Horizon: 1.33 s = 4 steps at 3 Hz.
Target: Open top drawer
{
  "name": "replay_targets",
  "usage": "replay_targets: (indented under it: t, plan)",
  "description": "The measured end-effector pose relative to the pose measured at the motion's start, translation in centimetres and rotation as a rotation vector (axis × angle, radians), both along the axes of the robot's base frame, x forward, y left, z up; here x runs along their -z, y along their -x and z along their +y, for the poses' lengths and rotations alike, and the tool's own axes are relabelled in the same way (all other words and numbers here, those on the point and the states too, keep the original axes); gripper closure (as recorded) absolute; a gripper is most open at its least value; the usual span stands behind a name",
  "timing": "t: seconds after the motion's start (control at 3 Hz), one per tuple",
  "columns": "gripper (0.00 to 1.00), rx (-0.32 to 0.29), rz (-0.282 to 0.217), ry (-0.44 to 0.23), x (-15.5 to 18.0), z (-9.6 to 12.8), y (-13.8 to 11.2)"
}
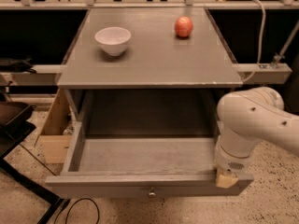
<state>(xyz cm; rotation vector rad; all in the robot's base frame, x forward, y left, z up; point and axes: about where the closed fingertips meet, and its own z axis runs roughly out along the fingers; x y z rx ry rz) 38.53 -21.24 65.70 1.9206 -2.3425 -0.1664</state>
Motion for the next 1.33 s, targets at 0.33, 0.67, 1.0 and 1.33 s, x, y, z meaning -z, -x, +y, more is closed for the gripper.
replay_targets:
  t: [0.33, 0.67, 1.0, 1.33]
  plan:
    - [0.83, 0.0, 0.0, 0.0, 0.0, 0.01, 0.0]
    - [0.52, 0.0, 0.0, 0.0, 0.0, 0.01, 0.0]
    - [0.28, 0.0, 0.0, 0.0, 0.0, 0.01, 0.0]
    - [0.05, 0.0, 0.0, 0.0, 0.0, 0.01, 0.0]
